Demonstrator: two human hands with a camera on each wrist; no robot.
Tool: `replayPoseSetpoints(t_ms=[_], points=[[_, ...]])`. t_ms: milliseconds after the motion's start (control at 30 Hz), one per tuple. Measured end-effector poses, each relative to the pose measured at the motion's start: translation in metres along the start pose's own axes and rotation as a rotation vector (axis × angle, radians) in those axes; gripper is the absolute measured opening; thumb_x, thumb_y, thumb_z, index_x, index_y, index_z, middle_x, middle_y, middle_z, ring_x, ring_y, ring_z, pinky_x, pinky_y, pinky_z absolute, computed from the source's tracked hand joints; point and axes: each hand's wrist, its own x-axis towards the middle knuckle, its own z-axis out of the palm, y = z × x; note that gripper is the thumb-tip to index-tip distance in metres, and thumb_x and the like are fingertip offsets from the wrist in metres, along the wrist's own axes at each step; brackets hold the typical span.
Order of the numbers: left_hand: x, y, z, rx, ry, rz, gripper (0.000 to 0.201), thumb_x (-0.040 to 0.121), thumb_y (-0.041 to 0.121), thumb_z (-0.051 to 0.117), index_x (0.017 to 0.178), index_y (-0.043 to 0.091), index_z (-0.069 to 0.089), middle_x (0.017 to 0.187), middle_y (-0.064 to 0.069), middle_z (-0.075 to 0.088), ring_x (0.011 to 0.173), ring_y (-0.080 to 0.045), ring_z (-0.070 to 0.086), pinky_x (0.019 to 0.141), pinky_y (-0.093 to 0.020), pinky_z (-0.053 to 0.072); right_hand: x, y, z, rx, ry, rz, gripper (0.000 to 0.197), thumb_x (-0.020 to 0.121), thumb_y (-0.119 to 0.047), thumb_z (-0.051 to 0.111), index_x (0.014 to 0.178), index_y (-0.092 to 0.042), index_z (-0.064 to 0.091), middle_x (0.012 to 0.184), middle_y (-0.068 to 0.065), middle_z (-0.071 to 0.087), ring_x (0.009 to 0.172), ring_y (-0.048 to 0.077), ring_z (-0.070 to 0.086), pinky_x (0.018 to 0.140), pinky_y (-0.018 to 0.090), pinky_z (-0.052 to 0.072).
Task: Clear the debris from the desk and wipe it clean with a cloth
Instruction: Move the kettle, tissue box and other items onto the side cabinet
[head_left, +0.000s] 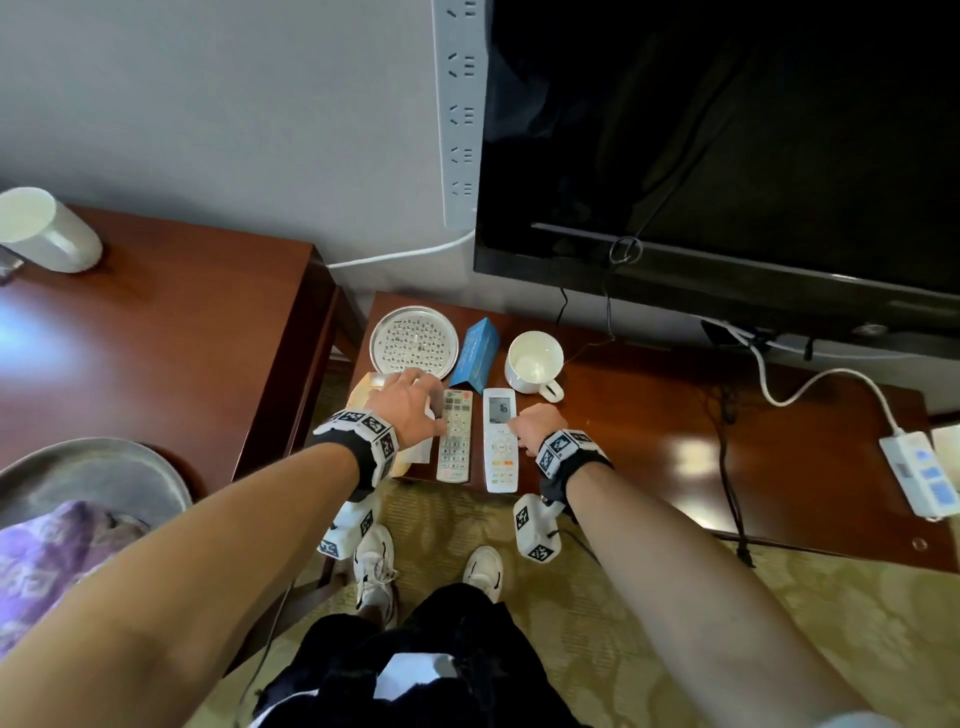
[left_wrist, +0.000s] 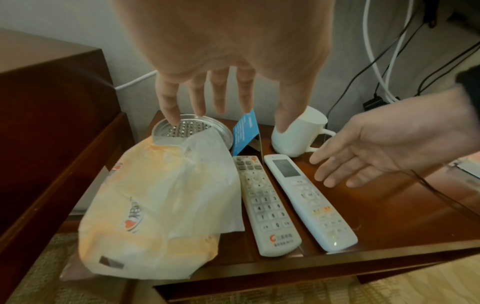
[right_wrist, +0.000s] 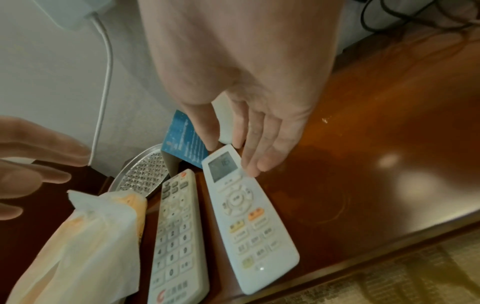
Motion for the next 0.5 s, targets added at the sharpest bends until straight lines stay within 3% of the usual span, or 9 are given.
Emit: replayPoseSetpoints(t_ms=[100, 167, 267, 333, 433, 500], points=[[0.002, -0.006, -0.011, 0.034, 0.012, -0.026, 0.061, 0.084, 0.041, 0.066, 0.139, 0.025, 0.044, 0.148, 0.0, 0.035, 0.137, -0.025, 0.032, 0.11, -0.046, 0.033, -0.012, -0.011, -0.003, -0.053, -0.039, -0.075, 0.015, 0.09, -0.018, 0.061, 0.097, -0.007, 0.068, 0.099, 0.012, 0.069, 0.093, 0.027, 0.067, 0.086, 0.04, 0.057], [0.001, -0.013, -0.021, 0.008, 0.031, -0.05, 0.063, 0.084, 0.041, 0.065, 0.141, 0.026, 0.041, 0.149, 0.0, 0.034, 0.137, -0.025, 0.031, 0.108, -0.047, 0.035, -0.022, -0.021, -0.001, -0.079, -0.087, -0.177, 0.022, 0.092, -0.02, 0.058, 0.106, -0.006, 0.068, 0.103, 0.012, 0.069, 0.09, 0.024, 0.063, 0.09, 0.041, 0.055], [-0.005, -0.028, -0.037, -0.021, 0.073, -0.08, 0.062, 0.084, 0.04, 0.065, 0.14, 0.027, 0.042, 0.148, -0.001, 0.034, 0.136, -0.025, 0.031, 0.106, -0.048, 0.037, -0.039, -0.043, 0.005, -0.05, -0.098, -0.274, 0.007, 0.092, -0.022, 0.06, 0.088, -0.019, 0.065, 0.103, 0.009, 0.07, 0.092, 0.022, 0.066, 0.088, 0.04, 0.055], [-0.011, -0.041, -0.051, -0.036, 0.106, -0.106, 0.061, 0.084, 0.04, 0.065, 0.14, 0.028, 0.042, 0.147, -0.001, 0.034, 0.135, -0.026, 0.032, 0.105, -0.047, 0.038, -0.048, -0.063, 0.012, -0.046, -0.083, -0.324, 0.013, 0.09, -0.021, 0.062, 0.078, -0.025, 0.062, 0.098, 0.006, 0.068, 0.094, 0.025, 0.068, 0.086, 0.039, 0.055], [-0.022, -0.066, -0.075, -0.06, 0.159, -0.144, 0.062, 0.086, 0.043, 0.065, 0.141, 0.028, 0.041, 0.149, -0.001, 0.033, 0.136, -0.025, 0.032, 0.106, -0.047, 0.038, -0.063, -0.099, 0.023, -0.068, -0.074, -0.377, 0.006, 0.087, -0.023, 0.067, 0.089, -0.027, 0.063, 0.104, 0.005, 0.068, 0.097, 0.024, 0.066, 0.093, 0.037, 0.053], [-0.031, -0.085, -0.091, -0.079, 0.203, -0.167, 0.061, 0.086, 0.042, 0.064, 0.141, 0.028, 0.041, 0.15, -0.002, 0.033, 0.135, -0.026, 0.034, 0.106, -0.047, 0.039, -0.069, -0.124, 0.032, -0.106, -0.062, -0.431, 0.013, 0.087, -0.023, 0.068, 0.099, -0.024, 0.066, 0.111, 0.004, 0.068, 0.101, 0.024, 0.065, 0.094, 0.034, 0.051]])
